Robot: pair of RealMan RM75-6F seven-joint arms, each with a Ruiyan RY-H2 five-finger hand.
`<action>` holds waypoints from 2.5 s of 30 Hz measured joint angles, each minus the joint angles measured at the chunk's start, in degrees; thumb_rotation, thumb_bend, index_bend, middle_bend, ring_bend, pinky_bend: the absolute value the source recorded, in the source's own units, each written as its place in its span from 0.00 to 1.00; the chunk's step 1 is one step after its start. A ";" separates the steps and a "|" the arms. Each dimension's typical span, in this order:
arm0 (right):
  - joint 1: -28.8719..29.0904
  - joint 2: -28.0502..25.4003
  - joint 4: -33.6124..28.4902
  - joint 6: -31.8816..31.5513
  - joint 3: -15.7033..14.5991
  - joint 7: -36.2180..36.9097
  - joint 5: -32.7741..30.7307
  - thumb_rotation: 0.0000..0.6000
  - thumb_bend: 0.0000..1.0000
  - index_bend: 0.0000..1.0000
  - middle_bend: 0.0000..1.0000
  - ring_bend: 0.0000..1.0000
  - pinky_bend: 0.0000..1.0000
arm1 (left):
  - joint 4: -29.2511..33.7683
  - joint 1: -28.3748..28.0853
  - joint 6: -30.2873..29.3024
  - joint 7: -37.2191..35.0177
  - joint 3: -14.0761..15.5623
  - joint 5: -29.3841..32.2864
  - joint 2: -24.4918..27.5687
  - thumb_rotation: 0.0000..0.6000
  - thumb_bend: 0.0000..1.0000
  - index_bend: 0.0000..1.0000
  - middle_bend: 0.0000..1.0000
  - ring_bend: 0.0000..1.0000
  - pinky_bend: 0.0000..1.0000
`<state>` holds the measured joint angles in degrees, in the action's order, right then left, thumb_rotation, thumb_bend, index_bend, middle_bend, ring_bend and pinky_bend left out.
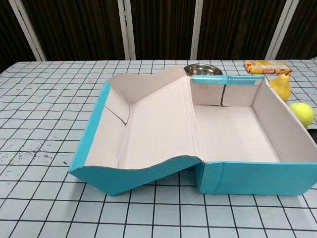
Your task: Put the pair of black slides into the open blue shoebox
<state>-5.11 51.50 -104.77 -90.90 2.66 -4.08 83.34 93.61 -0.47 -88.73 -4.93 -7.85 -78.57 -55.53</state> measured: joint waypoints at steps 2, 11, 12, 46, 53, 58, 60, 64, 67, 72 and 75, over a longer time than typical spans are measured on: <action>0.08 0.01 0.00 0.18 -0.02 -0.36 -0.08 1.00 0.16 0.15 0.10 0.12 0.09 | 0.01 0.07 -0.24 -0.18 -0.06 0.04 0.10 1.00 0.81 0.17 0.05 0.00 0.05; -0.17 -0.36 -1.41 0.60 -0.48 -0.43 -0.32 1.00 0.16 0.15 0.10 0.12 0.09 | 0.43 0.83 -1.84 -1.24 -0.21 -0.19 0.66 1.00 0.81 0.17 0.05 0.00 0.05; -0.12 -0.46 -1.56 0.87 -0.55 -0.39 -0.37 1.00 0.16 0.15 0.10 0.12 0.09 | 0.45 0.82 -1.87 -1.24 -0.25 -0.16 0.68 1.00 0.81 0.17 0.05 0.00 0.05; -0.48 14.95 -1.61 8.58 -6.99 -17.08 1.76 1.00 0.16 0.13 0.08 0.07 0.04 | 0.35 0.97 -1.04 -2.04 -0.39 1.50 1.27 1.00 0.81 0.17 0.05 0.00 0.05; 0.78 18.00 0.88 10.80 -6.59 -19.21 0.34 1.00 0.16 0.13 0.08 0.07 0.04 | 0.59 0.90 -0.95 -1.13 -0.44 1.90 1.21 1.00 0.81 0.17 0.05 0.00 0.05; 1.80 20.04 2.72 12.21 -5.93 -19.80 -0.96 1.00 0.16 0.13 0.08 0.07 0.04 | 0.65 0.89 -1.00 -0.70 -0.54 2.16 1.12 1.00 0.81 0.17 0.05 0.00 0.05; 2.26 20.64 3.27 12.80 -5.62 -20.23 -1.53 1.00 0.16 0.13 0.08 0.07 0.04 | 0.65 0.89 -1.00 -0.55 -0.56 2.30 1.10 1.00 0.81 0.17 0.05 0.00 0.05; 3.51 21.98 4.50 14.20 -4.53 -20.94 -3.22 1.00 0.16 0.13 0.08 0.07 0.02 | 0.62 0.93 -1.01 -0.30 -0.65 2.62 1.06 1.00 0.81 0.17 0.05 0.00 0.05; 4.36 22.72 5.30 15.26 -3.92 -21.41 -4.35 1.00 0.16 0.13 0.08 0.07 0.02 | 0.53 0.96 -1.03 -0.23 -0.72 2.83 1.03 1.00 0.81 0.17 0.05 0.00 0.05; 5.73 23.74 7.35 17.09 -3.03 -21.68 -6.27 1.00 0.16 0.13 0.08 0.07 0.02 | 0.34 0.90 -0.74 0.10 -0.86 3.46 0.94 1.00 0.81 0.17 0.05 0.00 0.05; 6.52 24.13 8.50 18.23 -2.83 -21.76 -7.18 1.00 0.16 0.13 0.08 0.07 0.02 | 0.29 0.91 -0.76 0.32 -0.94 3.67 0.87 1.00 0.81 0.17 0.05 0.00 0.05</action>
<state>1.41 75.63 -96.26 -72.67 -0.17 -25.84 76.16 93.90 0.44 -89.49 -4.61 -8.79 -74.90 -54.66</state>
